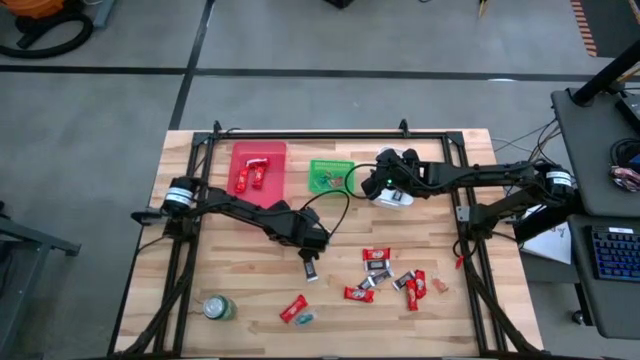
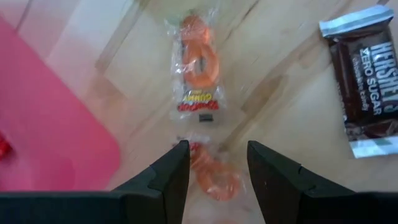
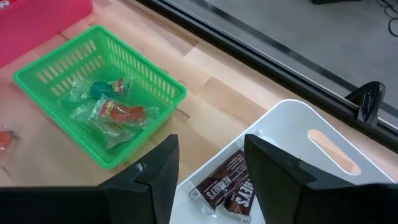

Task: Sort candy
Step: Put the orange gummy into the green bin

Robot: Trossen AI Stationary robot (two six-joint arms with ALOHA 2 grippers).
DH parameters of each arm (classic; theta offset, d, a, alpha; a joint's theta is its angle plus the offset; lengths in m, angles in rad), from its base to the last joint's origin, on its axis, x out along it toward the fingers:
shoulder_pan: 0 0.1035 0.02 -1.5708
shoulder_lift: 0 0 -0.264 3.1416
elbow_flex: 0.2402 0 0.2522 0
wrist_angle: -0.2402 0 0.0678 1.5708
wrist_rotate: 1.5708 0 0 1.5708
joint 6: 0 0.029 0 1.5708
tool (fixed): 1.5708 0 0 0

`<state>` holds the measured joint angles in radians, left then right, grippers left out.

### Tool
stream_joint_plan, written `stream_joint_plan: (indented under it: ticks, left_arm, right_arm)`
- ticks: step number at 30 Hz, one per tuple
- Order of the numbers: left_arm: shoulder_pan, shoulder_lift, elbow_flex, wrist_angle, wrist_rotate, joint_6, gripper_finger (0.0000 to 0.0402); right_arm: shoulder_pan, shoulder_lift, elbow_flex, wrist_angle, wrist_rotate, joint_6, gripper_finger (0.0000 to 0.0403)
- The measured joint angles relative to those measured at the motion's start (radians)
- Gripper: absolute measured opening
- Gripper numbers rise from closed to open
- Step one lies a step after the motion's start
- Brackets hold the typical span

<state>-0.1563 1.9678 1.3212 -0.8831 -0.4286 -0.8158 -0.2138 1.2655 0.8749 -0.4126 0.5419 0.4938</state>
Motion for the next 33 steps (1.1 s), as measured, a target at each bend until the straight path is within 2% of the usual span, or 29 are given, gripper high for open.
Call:
stream_joint_plan:
  ticks: [7,19,25,33]
  left_arm:
    - [-0.001,-0.001,0.006,-0.085,0.028,-0.101,0.0144]
    - [-0.002,-0.002,-0.029,-0.023,0.047,-0.139,0.0138]
    - [-0.002,-0.002,-0.03,-0.018,0.047,-0.13,0.0107]
    - [-0.006,-0.002,-0.039,0.02,0.047,-0.109,0.0034]
  right_arm:
    - [0.0,0.0,0.0,0.007,0.0,0.0,0.0173]
    - [0.0,0.0,0.0,0.03,-0.002,0.002,0.0176]
    - [0.0,0.0,0.0,0.029,-0.003,0.0,0.0172]
    - [0.0,0.0,0.0,0.029,-0.026,-0.022,0.0171]
